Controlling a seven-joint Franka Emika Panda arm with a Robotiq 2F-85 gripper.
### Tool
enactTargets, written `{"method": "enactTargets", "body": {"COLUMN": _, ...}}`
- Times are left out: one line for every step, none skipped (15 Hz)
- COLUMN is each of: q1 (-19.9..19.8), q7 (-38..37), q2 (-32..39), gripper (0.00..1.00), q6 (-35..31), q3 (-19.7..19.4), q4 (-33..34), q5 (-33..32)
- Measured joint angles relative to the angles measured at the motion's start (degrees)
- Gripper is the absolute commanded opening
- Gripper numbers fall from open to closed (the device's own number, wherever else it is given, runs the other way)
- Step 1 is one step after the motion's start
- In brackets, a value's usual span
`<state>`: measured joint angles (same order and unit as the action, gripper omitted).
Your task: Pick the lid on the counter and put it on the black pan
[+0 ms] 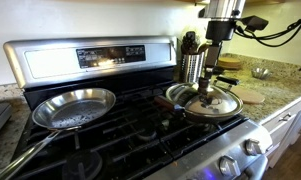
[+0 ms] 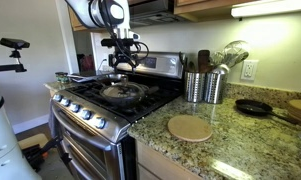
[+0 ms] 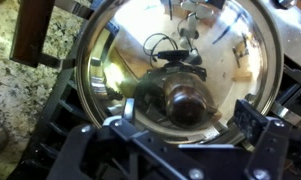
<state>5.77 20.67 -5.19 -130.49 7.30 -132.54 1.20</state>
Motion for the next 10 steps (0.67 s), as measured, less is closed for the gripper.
{"method": "enactTargets", "body": {"q1": 0.0, "q7": -1.0, "q2": -1.6, "gripper": 1.0, "q6": -0.5, "q3": -0.2, "q4": -0.9, "q5": 0.0}}
{"method": "enactTargets", "body": {"q1": 0.0, "q7": -2.1, "q2": -3.2, "gripper": 1.0, "q6": -1.1, "q3": -0.4, "q4": -1.8, "q5": 0.0}}
{"method": "enactTargets", "body": {"q1": 0.0, "q7": -3.3, "q2": -4.8, "gripper": 1.0, "q6": -1.7, "q3": -0.7, "q4": -2.6, "q5": 0.0}}
{"method": "enactTargets", "body": {"q1": 0.0, "q7": -4.6, "q2": -6.3, "gripper": 1.0, "q6": -2.1, "q3": -0.9, "q4": -3.4, "q5": 0.0}}
{"method": "enactTargets", "body": {"q1": 0.0, "q7": -6.0, "q2": -7.7, "gripper": 1.0, "q6": -2.5, "q3": -1.1, "q4": -4.2, "q5": 0.0}}
{"method": "enactTargets", "body": {"q1": 0.0, "q7": -7.3, "q2": -9.0, "gripper": 1.0, "q6": -2.8, "q3": -1.2, "q4": -4.9, "q5": 0.0}}
{"method": "enactTargets", "body": {"q1": -0.1, "q7": -8.7, "q2": -10.3, "gripper": 1.0, "q6": -3.1, "q3": -1.4, "q4": -5.6, "q5": 0.0}}
{"method": "enactTargets", "body": {"q1": -0.1, "q7": -10.0, "q2": -11.5, "gripper": 1.0, "q6": -3.4, "q3": -1.5, "q4": -6.2, "q5": 0.0}}
{"method": "enactTargets", "body": {"q1": -0.1, "q7": -10.2, "q2": -12.0, "gripper": 1.0, "q6": -3.4, "q3": -1.5, "q4": -6.4, "q5": 0.0}}
{"method": "enactTargets", "body": {"q1": 0.0, "q7": -10.2, "q2": -12.0, "gripper": 1.0, "q6": -3.4, "q3": -1.5, "q4": -6.3, "q5": 0.0}}
